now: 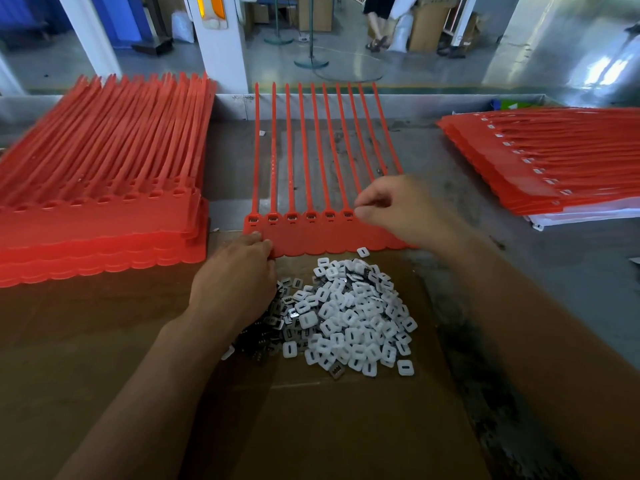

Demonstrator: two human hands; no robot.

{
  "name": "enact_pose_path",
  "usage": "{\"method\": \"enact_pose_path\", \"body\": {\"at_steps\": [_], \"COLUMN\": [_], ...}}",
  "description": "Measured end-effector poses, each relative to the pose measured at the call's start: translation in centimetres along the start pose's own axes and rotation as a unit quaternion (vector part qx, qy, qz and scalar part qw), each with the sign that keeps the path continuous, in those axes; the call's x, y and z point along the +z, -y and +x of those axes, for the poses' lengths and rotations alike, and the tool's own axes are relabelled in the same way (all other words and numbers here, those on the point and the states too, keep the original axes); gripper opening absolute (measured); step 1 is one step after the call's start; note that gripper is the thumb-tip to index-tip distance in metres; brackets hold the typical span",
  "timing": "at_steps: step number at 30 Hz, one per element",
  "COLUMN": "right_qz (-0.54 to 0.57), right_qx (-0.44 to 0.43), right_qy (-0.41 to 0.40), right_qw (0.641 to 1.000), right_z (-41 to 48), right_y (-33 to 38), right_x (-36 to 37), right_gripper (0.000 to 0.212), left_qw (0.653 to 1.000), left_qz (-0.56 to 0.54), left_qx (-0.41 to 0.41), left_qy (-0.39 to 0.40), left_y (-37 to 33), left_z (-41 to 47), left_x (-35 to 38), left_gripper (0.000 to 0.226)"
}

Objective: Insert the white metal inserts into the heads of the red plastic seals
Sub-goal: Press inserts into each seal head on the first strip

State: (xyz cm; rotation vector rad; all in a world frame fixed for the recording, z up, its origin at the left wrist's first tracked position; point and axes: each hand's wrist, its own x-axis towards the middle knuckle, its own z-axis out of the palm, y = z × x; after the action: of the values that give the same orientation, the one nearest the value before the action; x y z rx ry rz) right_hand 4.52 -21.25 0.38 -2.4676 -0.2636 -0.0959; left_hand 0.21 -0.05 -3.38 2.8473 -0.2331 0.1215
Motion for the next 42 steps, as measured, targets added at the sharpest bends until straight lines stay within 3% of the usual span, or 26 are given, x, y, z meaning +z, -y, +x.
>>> {"method": "enact_pose_path", "body": {"at_steps": [3, 6, 13, 17, 23, 27, 33, 42], "right_qz": [-0.047, -0.082, -0.141, -0.188, -0.211, -0.183, -0.078, -0.033], "right_qx": [-0.084, -0.126, -0.118, -0.111, -0.117, -0.117, -0.122, -0.104], "right_qy": [0.121, 0.171, 0.154, 0.170, 0.213, 0.226, 0.170, 0.126], "right_qw": [0.988, 0.974, 0.971, 0.961, 0.947, 0.950, 0.975, 0.986], "right_z": [-1.3, -2.0, -1.8, -1.5, -1.4, -2.0, -2.5, -2.7], "right_y": [3.2, 4.9, 5.9, 6.3, 6.8, 6.6, 6.1, 5.4], "right_x": [1.7, 3.6, 5.8, 6.1, 5.7, 5.7, 5.4, 4.9], "right_gripper": [0.015, 0.017, 0.015, 0.035, 0.015, 0.013, 0.013, 0.009], "left_qw": [1.000, 1.000, 1.000, 1.000, 1.000, 1.000, 1.000, 1.000], "left_qz": [0.000, 0.004, -0.009, -0.008, -0.009, -0.009, -0.020, -0.007], "left_qx": [0.000, 0.004, 0.013, 0.010, 0.013, 0.007, 0.007, 0.016], "left_qy": [0.000, 0.000, 0.004, 0.005, 0.011, 0.013, 0.002, 0.002], "left_y": [0.0, 0.0, 0.2, 0.2, 0.2, 0.2, 0.1, 0.2], "left_z": [-0.1, 0.0, 0.2, 0.1, 0.1, 0.1, 0.0, 0.1], "left_x": [0.0, 0.0, 0.0, 0.1, 0.1, 0.0, 0.0, 0.0], "left_gripper": [0.030, 0.030, 0.025, 0.027, 0.030, 0.032, 0.024, 0.026]}}
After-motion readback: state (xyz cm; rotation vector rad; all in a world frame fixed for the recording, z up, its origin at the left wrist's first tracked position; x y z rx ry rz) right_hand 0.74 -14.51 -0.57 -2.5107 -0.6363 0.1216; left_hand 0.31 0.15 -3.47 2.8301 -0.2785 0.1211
